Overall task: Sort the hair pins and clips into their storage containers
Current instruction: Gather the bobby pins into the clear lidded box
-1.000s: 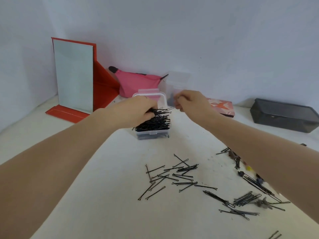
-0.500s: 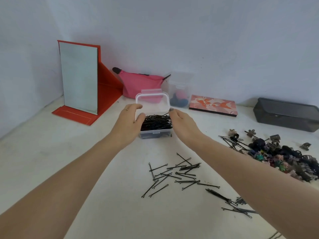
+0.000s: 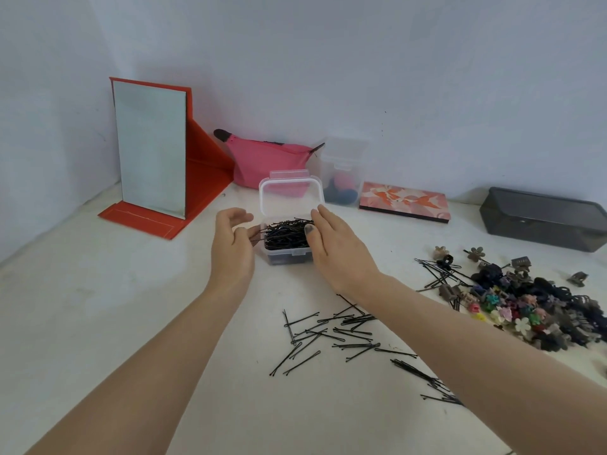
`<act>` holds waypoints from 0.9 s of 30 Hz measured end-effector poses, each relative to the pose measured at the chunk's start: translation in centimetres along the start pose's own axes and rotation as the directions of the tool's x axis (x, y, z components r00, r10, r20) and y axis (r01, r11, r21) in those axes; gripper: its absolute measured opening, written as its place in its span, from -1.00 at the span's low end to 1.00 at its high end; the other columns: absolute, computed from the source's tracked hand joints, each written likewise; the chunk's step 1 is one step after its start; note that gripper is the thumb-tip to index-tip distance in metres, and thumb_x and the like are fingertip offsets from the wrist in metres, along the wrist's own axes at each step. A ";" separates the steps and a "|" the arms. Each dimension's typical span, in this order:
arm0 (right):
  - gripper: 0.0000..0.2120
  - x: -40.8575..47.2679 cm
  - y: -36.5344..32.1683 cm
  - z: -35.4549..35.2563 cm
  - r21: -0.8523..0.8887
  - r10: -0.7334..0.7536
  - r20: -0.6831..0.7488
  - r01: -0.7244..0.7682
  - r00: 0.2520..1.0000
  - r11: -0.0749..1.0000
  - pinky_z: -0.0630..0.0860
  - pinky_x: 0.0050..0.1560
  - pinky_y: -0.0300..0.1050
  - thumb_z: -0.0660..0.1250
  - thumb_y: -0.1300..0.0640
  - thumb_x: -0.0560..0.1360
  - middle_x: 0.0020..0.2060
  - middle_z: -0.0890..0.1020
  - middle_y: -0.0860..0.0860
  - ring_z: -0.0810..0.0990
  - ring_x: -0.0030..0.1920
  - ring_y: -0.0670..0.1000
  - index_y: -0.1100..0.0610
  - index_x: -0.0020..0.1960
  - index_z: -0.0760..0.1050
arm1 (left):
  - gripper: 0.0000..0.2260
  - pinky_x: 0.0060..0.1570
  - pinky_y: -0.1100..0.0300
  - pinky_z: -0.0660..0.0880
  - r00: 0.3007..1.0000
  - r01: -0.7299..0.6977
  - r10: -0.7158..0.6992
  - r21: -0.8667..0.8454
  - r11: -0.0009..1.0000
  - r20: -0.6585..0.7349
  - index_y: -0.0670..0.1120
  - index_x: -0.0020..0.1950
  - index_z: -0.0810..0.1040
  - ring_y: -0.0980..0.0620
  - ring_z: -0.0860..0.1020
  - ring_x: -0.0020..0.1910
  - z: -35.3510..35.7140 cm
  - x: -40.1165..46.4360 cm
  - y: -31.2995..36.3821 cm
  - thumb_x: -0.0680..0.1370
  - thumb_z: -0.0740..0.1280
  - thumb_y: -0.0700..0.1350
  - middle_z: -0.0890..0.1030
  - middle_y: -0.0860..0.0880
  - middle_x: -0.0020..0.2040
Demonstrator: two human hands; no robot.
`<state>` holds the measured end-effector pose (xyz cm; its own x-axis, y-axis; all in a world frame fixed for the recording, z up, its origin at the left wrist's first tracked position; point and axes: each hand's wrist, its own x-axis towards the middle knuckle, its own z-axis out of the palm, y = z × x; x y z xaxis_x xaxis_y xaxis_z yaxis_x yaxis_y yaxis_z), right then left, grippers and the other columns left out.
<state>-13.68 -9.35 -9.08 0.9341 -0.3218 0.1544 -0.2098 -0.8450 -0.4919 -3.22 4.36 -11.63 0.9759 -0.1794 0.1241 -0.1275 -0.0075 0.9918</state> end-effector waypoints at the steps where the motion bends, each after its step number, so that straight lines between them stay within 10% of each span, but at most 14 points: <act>1: -0.53 0.0 0.0 0.2 -0.038 -0.029 0.009 0.029 1.000 0.999 -0.11 0.47 -0.27 -0.06 0.02 0.71 0.56 0.18 0.06 0.07 0.55 -0.01 0.20 0.55 0.18 | -0.72 -0.01 0.31 0.52 0.999 0.034 -0.034 -0.025 0.999 -0.027 -0.10 0.17 0.39 0.17 0.63 -0.04 0.2 -0.1 -0.1 0.60 0.01 -0.35 0.54 -0.01 0.07; 7: -0.57 -0.9 -0.2 2.0 0.004 -0.083 -0.137 0.085 0.987 0.996 -0.29 0.42 -0.39 0.00 0.12 0.70 0.53 0.25 0.13 0.09 0.55 0.05 0.28 0.51 0.23 | -0.87 -0.17 0.27 0.38 0.993 0.117 -0.116 0.148 0.982 -0.016 -0.07 0.18 0.35 0.07 0.49 -0.04 2.1 0.2 0.1 0.65 0.14 -0.11 0.51 -0.03 0.07; 16: -0.58 -1.1 -0.1 2.3 0.118 -0.082 -0.142 0.100 0.986 0.988 -0.30 0.42 -0.45 -0.01 0.12 0.70 0.54 0.24 0.01 0.00 0.52 -0.15 0.17 0.54 0.25 | -0.50 0.18 0.00 0.36 0.959 0.258 -0.284 0.363 0.896 0.020 -0.15 0.39 0.22 -0.10 0.42 0.23 3.6 1.3 1.2 0.62 0.10 0.18 0.35 -0.13 0.35; 19: -0.55 -0.8 0.2 2.3 0.233 0.003 -0.114 0.023 0.994 0.972 -0.12 0.53 -0.26 -0.05 0.02 0.70 0.55 0.21 -0.10 0.04 0.55 -0.15 0.04 0.56 0.21 | -0.47 0.00 0.06 0.33 0.956 0.251 -0.291 0.439 0.862 0.025 -0.16 0.32 0.23 -0.08 0.45 0.10 3.5 1.2 1.7 0.61 0.04 0.26 0.42 -0.13 0.24; 22: -0.54 -0.3 0.7 1.8 0.348 0.097 -0.149 -0.039 0.984 0.937 0.02 0.51 -0.25 -0.01 0.02 0.69 0.54 0.23 -0.12 0.14 0.52 -0.16 0.02 0.57 0.17 | -0.58 -0.23 0.12 0.33 0.943 0.297 -0.328 0.289 0.910 0.063 -0.12 0.16 0.34 0.03 0.50 -0.09 2.7 1.3 1.7 0.61 0.04 0.22 0.54 -0.07 0.04; 27: -0.56 -0.2 0.6 1.7 0.553 0.249 -0.106 -0.151 0.963 0.820 0.21 0.51 -0.05 -0.01 0.00 0.67 0.45 0.40 -0.11 0.32 0.45 -0.11 0.00 0.52 0.29 | -0.77 -0.03 0.24 0.40 0.983 0.125 -0.154 0.252 0.960 0.102 -0.04 0.18 0.50 0.12 0.51 0.04 1.0 -0.5 -0.1 0.66 0.10 -0.03 0.56 0.09 0.06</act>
<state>-13.47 -9.05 -10.89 0.8163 -0.5657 0.1171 -0.1535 -0.4078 -0.9001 -3.87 3.46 -11.84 0.9607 -0.2755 -0.0342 -0.0454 -0.2777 0.9596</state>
